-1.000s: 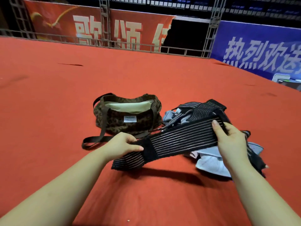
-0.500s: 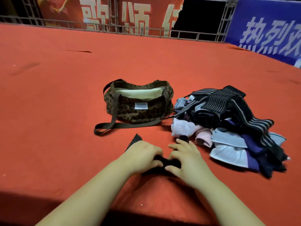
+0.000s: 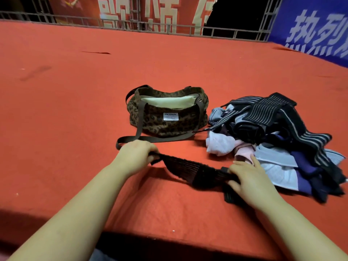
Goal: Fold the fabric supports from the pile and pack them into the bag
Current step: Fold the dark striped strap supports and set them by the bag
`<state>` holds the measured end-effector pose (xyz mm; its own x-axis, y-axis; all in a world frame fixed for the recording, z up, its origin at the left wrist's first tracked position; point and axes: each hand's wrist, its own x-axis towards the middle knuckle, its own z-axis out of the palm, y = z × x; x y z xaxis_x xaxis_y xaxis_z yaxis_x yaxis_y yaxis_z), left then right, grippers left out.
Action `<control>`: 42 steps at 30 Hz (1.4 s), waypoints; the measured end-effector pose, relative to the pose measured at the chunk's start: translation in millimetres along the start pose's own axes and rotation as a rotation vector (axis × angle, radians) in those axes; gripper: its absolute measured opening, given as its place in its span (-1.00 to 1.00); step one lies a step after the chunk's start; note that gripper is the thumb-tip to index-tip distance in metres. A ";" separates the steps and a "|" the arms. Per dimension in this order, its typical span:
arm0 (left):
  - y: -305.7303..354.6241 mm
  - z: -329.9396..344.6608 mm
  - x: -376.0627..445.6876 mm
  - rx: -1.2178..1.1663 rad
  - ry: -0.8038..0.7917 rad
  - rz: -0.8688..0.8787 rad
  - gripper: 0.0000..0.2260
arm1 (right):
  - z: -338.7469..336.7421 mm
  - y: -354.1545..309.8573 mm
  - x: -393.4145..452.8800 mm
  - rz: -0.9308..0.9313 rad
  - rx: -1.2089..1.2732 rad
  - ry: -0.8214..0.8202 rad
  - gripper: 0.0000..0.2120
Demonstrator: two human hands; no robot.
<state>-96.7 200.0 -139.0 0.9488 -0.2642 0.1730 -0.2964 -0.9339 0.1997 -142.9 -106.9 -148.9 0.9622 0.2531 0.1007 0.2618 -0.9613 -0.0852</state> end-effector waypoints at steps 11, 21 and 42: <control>6.5 67.0 -62.3 0.004 -0.042 0.024 -0.46 | 39.2 13.6 -59.7 0.148 0.272 0.411 -0.68; 123.4 67.1 -46.8 -0.078 -0.273 0.185 -0.39 | 28.9 42.1 -94.1 0.679 0.482 0.360 -0.61; 281.0 57.3 -30.5 -1.639 -0.490 -0.085 -0.82 | 0.8 47.4 -122.2 0.218 0.601 0.770 -0.69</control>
<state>-202.7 -68.2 -143.4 0.8161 -0.5660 -0.1170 0.2566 0.1734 0.9509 -248.0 -183.4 -166.0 0.7381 -0.2659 0.6201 0.2850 -0.7102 -0.6438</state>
